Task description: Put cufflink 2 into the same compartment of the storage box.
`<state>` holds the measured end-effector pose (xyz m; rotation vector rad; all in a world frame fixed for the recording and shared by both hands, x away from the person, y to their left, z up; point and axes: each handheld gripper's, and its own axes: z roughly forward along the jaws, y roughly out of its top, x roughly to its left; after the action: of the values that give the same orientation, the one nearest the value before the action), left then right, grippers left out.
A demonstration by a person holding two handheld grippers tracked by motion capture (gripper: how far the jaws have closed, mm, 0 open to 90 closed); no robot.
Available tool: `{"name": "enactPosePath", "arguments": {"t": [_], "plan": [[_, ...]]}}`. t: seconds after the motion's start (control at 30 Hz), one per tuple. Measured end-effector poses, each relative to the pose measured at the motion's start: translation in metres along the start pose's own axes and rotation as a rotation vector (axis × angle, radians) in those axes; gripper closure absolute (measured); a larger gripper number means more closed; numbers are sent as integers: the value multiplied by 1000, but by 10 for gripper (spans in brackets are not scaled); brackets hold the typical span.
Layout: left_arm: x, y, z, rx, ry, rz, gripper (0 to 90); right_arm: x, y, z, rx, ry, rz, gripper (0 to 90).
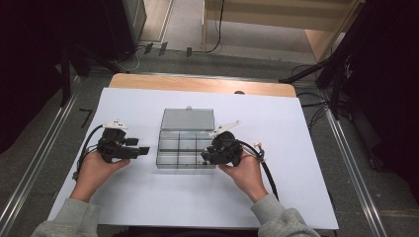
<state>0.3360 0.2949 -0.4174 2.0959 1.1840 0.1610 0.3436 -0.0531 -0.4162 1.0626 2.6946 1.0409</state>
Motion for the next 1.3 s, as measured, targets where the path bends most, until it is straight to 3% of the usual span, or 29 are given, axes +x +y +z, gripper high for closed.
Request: {"name": "enactPosePath", "arguments": {"t": [0.57,0.83,1.07,1.3], "plan": [[0,0,0,0,-4,0,368,3,2,29,83,-4,-37,667],[0,0,0,4,-3,0,368,0,1,36,107,-4,-26,663],[0,0,1,7,-3,1,367,0,1,35,105,1,-18,656],[0,0,1,7,-3,-5,367,-1,5,22,72,4,-11,632]]}}
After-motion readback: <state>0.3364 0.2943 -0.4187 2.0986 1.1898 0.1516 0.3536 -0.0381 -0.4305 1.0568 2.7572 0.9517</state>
